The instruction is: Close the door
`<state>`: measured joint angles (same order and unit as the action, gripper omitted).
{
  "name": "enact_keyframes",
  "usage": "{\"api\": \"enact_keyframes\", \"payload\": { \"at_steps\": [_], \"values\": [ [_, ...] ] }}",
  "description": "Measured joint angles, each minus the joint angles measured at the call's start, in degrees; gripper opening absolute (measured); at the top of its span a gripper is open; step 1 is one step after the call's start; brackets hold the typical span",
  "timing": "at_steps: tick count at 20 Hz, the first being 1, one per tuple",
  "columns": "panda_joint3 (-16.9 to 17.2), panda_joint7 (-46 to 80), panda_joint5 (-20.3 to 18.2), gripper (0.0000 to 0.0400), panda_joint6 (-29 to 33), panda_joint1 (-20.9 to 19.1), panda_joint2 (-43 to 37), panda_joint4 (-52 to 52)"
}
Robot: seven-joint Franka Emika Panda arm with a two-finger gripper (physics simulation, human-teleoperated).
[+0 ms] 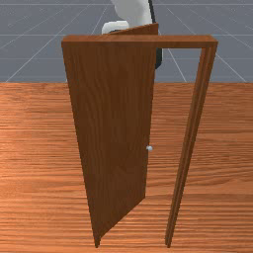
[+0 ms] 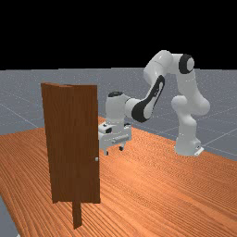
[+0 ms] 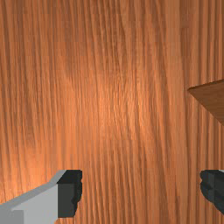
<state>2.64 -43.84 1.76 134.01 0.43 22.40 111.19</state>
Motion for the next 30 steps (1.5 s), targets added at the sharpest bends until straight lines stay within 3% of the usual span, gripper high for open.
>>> {"api": "enact_keyframes", "payload": {
  "at_steps": [1,2,3,5,6,7,8,10,13,15,16,17,18,20,21,22,27,30],
  "values": [
    [0.0,-0.8,-0.1,0.0243,0.0,-0.3,0.1,-0.1],
    [0.2,-1.0,-0.1,0.0148,0.0,-0.6,0.1,-0.1],
    [0.2,-1.2,-0.2,0.009,0.0,-0.7,0.1,-0.1],
    [0.3,-1.6,-0.2,0.0033,0.0,-1.0,0.1,-0.2],
    [0.7,-0.9,0.6,0.0177,0.1,-0.7,0.1,-0.1],
    [0.6,-1.0,0.5,0.0265,0.1,-0.8,0.2,-0.1],
    [0.6,-1.0,0.5,0.0318,0.2,-0.8,0.2,-0.1],
    [0.5,-1.2,-0.1,0.037,0.1,-1.0,0.3,-0.2],
    [0.6,-1.1,0.3,0.0393,0.1,-0.9,0.3,-0.3],
    [2.6,2.8,4.8,0.0398,-1.0,1.2,1.8,-2.6],
    [2.7,3.1,5.1,0.0398,-1.6,1.4,2.9,-4.3],
    [4.5,6.0,8.6,0.0399,-3.6,3.2,5.2,-7.9],
    [0.8,-0.9,0.9,0.04,-15.9,-0.5,11.9,-21.0],
    [0.6,-0.9,0.6,0.04,-15.4,-0.6,14.4,-25.0],
    [0.6,-1.0,0.5,0.04,-18.4,-0.7,17.4,-30.3],
    [0.1,-3.5,0.9,0.04,-11.1,-1.1,14.9,-24.8],
    [-1.2,-7.3,2.0,0.04,-11.8,-0.6,16.4,-27.3],
    [-2.6,-7.9,3.3,0.04,-11.8,2.0,16.6,-27.5]
  ]
}}
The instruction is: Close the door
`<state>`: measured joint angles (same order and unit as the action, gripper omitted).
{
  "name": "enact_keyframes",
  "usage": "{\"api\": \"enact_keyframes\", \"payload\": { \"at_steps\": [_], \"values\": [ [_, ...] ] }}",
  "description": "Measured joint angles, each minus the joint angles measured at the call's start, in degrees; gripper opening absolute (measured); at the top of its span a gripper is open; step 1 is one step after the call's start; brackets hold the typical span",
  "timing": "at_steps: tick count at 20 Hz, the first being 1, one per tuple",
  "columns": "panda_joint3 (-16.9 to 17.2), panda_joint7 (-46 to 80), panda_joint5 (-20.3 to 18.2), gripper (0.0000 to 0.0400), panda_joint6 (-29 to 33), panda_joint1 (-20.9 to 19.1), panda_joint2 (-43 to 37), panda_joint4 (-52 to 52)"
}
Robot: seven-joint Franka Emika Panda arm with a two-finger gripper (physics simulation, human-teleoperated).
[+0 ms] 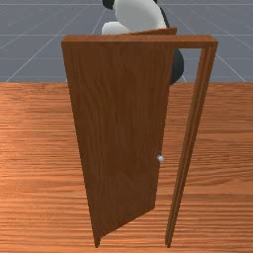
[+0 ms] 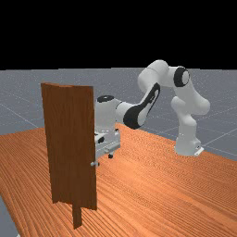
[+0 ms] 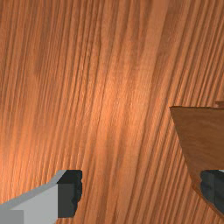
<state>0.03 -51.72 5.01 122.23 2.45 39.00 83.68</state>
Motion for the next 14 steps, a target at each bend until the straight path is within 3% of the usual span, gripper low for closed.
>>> {"api": "enact_keyframes", "payload": {
  "at_steps": [3,6,7,11,12,13,14],
  "values": [
    [0.9,7.2,-0.3,0.04,-1.1,2.5,0.7,-2.0],
    [2.1,16.5,-2.1,0.04,-8.7,3.9,9.3,-17.5],
    [1.9,13.1,-1.2,0.0399,-3.1,3.7,10.7,-18.4],
    [1.9,13.1,-1.3,0.0399,-3.3,3.7,11.1,-18.7],
    [1.4,9.0,-1.7,0.0398,-16.6,3.2,16.0,-30.3],
    [1.3,8.8,-1.5,0.0398,-15.3,3.2,15.5,-29.0],
    [1.5,12.6,-1.5,0.04,-8.0,3.5,9.2,-16.7]
  ]
}}
